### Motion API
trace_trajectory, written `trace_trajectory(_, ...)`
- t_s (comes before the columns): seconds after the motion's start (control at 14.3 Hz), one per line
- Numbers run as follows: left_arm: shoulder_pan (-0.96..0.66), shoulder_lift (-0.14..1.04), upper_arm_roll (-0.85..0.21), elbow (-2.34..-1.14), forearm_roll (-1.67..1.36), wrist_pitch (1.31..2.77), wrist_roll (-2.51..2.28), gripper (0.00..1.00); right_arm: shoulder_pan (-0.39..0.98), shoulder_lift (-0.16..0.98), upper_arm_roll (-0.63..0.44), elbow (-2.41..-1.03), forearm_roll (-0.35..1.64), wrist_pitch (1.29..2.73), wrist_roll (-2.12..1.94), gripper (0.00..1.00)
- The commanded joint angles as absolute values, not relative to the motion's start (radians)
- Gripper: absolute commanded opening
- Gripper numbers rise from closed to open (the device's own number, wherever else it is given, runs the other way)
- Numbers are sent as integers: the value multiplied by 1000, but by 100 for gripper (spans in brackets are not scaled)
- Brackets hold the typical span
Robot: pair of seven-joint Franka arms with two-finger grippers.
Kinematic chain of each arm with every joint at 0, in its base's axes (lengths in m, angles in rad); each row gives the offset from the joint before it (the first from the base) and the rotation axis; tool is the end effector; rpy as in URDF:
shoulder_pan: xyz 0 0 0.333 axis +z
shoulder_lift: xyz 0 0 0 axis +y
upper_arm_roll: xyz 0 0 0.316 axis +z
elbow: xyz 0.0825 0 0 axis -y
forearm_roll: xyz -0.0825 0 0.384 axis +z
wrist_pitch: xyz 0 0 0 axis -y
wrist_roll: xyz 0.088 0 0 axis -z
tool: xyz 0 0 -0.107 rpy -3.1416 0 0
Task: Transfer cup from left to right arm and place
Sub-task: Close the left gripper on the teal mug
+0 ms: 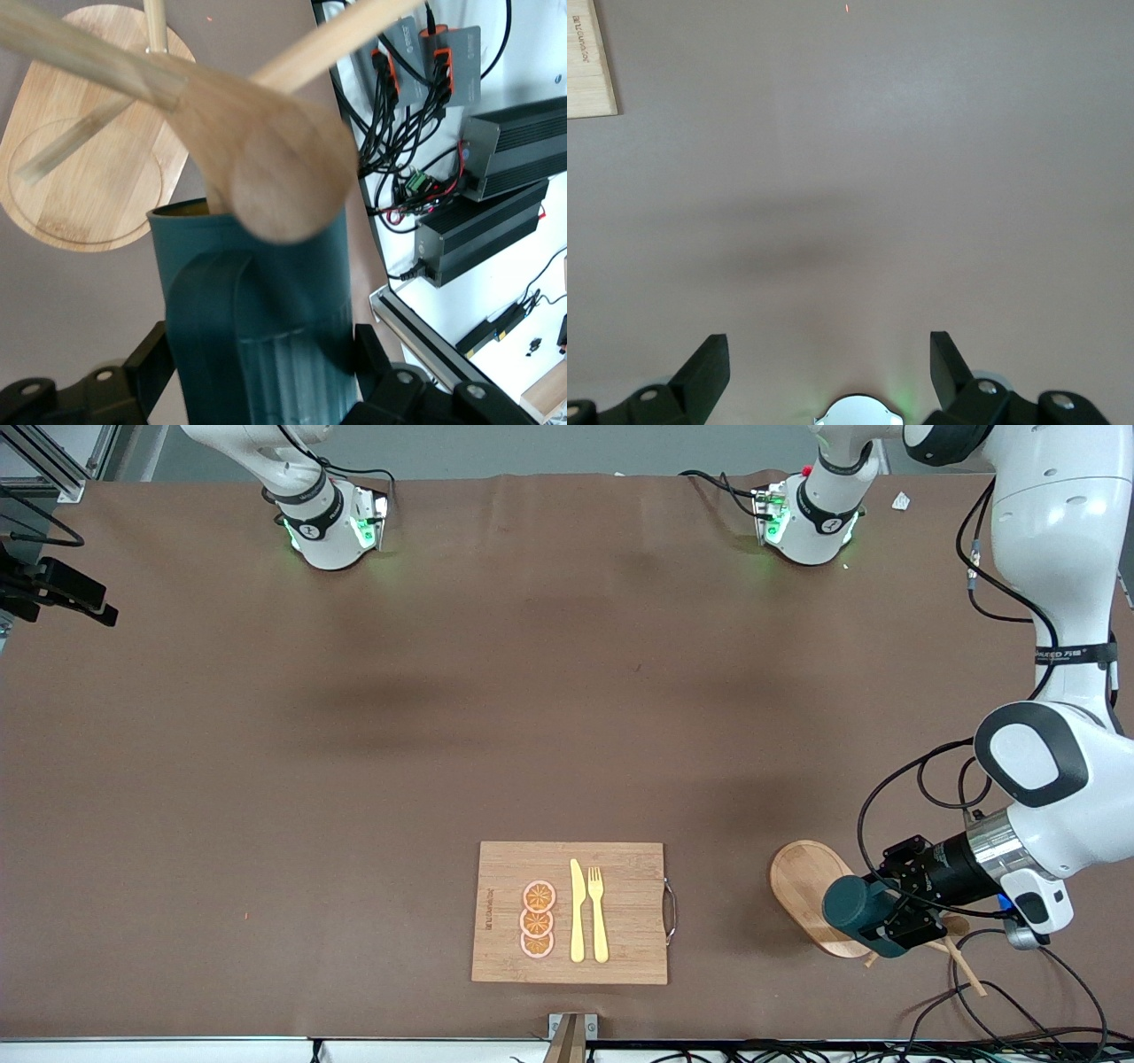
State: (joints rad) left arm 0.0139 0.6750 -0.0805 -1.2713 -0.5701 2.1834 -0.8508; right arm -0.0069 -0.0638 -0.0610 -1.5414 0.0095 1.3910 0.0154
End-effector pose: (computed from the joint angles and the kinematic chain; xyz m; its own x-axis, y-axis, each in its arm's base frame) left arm 0.7603 -0.0545 0.3883 0.5103 0.7985 -0.3194 0.8199 -0.3396 0.4610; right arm 0.5141 -0.0350 0.6572 0.9929 -0.0808 -0.0868 -0.0821 -0.9965 -0.0120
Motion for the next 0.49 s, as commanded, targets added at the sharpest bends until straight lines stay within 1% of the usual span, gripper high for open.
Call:
trace_trajectory(0.0,12,629,-80,-1278,-572,2128,-859,71,-5,-84,-63,-1563,11,1393,26,100)
trace_trajectory(0.42,-8,562,-78,-1278,-563,2017,-928,71,-5,-84,-63,-1563,11,1393,26,100)
